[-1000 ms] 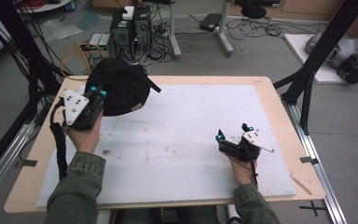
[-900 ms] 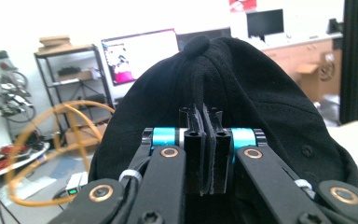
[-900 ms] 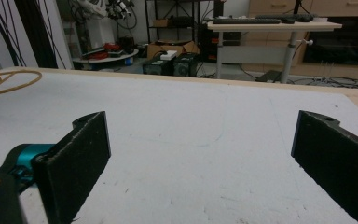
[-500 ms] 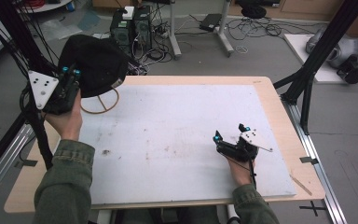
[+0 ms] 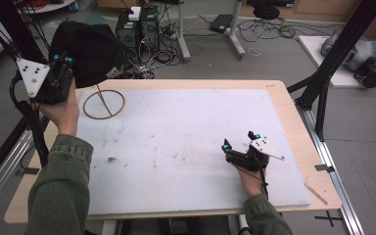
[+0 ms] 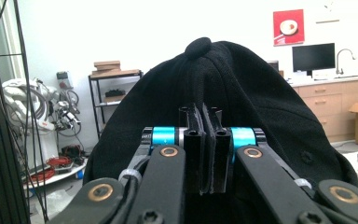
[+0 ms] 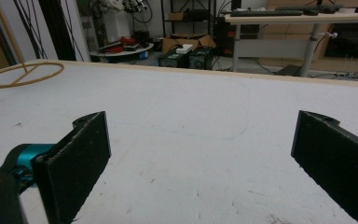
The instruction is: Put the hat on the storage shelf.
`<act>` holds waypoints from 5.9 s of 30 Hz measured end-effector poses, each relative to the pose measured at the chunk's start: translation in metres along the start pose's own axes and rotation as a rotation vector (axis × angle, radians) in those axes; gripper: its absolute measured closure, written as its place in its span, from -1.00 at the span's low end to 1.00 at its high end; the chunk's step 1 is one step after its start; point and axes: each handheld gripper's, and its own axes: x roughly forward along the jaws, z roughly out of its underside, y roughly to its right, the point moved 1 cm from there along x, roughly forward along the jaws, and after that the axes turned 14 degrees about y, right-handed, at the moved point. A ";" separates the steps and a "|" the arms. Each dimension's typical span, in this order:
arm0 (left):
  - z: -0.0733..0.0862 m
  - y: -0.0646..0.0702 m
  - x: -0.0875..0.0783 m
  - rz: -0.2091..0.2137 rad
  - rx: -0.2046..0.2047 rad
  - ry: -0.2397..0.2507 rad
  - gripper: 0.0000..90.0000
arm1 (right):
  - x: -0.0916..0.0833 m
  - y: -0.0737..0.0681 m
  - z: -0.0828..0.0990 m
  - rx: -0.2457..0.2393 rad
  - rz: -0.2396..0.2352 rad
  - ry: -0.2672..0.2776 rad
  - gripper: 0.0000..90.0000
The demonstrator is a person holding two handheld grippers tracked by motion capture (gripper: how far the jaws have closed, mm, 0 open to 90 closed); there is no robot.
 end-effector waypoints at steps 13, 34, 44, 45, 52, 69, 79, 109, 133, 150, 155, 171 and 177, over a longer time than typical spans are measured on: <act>0.020 -0.019 0.050 -0.034 -0.013 -0.071 0.95 | 0.004 -0.004 0.001 0.036 -0.018 0.007 -0.92; 0.039 -0.038 0.061 -0.057 -0.069 -0.227 0.95 | 0.005 -0.008 0.001 0.051 -0.039 0.011 -0.92; 0.049 -0.036 0.060 -0.034 -0.073 -0.279 0.95 | 0.005 -0.009 0.001 0.044 -0.043 0.009 -0.92; 0.050 -0.036 0.060 -0.034 -0.076 -0.283 0.95 | 0.005 -0.009 0.000 0.043 -0.040 0.011 -0.92; 0.050 -0.036 0.058 -0.017 -0.089 -0.302 0.95 | 0.005 -0.008 0.000 0.046 -0.041 0.015 -0.92; 0.050 -0.038 0.055 -0.018 -0.097 -0.357 0.87 | 0.004 -0.010 -0.003 0.051 -0.042 0.025 -0.92; 0.050 -0.043 0.045 -0.043 -0.102 -0.354 0.84 | 0.004 -0.011 -0.006 0.047 -0.049 0.036 -0.92; 0.057 -0.027 -0.004 -0.020 -0.064 -0.312 -0.61 | 0.005 -0.009 -0.009 0.038 0.028 0.049 -0.92; 0.056 0.001 -0.047 -0.003 -0.091 -0.259 -0.62 | 0.002 -0.008 -0.009 0.026 0.055 0.046 -0.92; 0.064 0.020 -0.078 0.027 -0.106 -0.242 -0.60 | 0.001 -0.006 -0.010 0.037 0.060 0.044 -0.92; 0.068 0.017 -0.082 0.011 -0.110 -0.260 -0.60 | 0.000 -0.004 -0.010 0.042 0.060 0.043 -0.92; 0.087 0.018 -0.110 -0.006 -0.129 -0.299 -0.61 | 0.000 -0.005 -0.009 0.031 0.065 0.044 -0.92; 0.092 0.025 -0.127 -0.015 -0.168 -0.289 -0.61 | 0.000 -0.005 -0.008 0.027 0.063 0.038 -0.92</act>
